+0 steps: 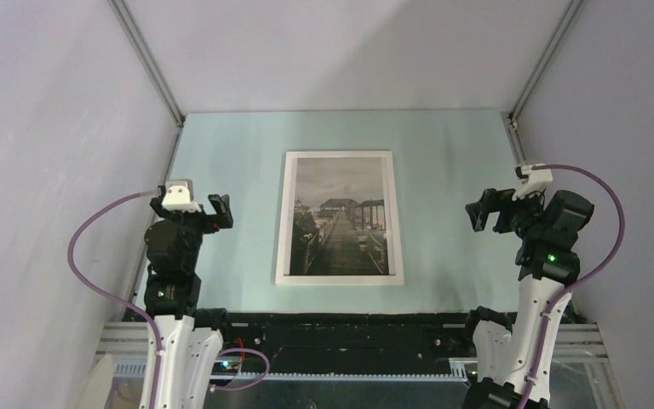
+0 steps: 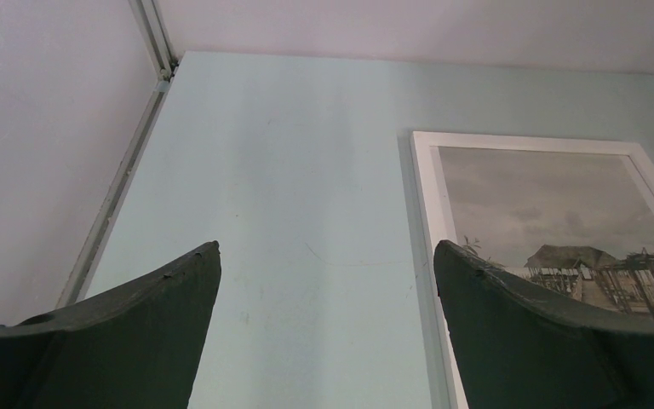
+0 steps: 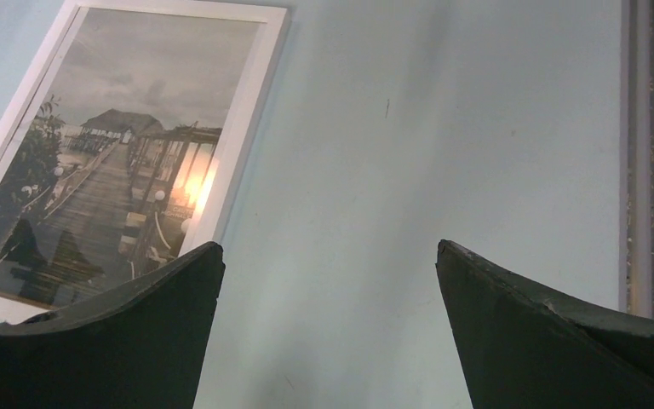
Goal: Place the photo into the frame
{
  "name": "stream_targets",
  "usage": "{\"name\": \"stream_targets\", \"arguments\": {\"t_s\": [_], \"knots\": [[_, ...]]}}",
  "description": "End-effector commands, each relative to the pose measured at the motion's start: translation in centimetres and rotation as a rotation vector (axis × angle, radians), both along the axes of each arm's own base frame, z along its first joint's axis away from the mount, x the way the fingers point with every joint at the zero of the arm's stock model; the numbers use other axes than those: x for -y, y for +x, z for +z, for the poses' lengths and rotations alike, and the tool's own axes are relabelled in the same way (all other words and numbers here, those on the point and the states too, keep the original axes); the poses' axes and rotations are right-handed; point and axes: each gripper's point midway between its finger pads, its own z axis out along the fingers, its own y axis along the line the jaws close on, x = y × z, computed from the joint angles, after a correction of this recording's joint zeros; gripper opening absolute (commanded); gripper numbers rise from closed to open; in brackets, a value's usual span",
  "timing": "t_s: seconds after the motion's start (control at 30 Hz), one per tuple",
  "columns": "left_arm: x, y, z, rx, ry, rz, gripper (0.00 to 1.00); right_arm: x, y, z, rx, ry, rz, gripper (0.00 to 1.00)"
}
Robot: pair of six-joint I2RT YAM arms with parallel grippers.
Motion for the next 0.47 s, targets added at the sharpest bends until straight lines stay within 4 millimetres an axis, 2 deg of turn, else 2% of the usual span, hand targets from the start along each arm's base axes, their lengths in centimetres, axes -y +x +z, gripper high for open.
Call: {"name": "stream_targets", "arguments": {"t_s": [0.0,0.43], "knots": [[-0.59,0.13,0.95,0.044,0.018,0.023,1.00,-0.38,-0.08,0.27,0.015,-0.005,0.032,1.00],[-0.42,0.15,0.80,0.044,0.020,0.014,1.00,-0.64,-0.01,0.06,0.005,0.010,0.048,0.99]]}}
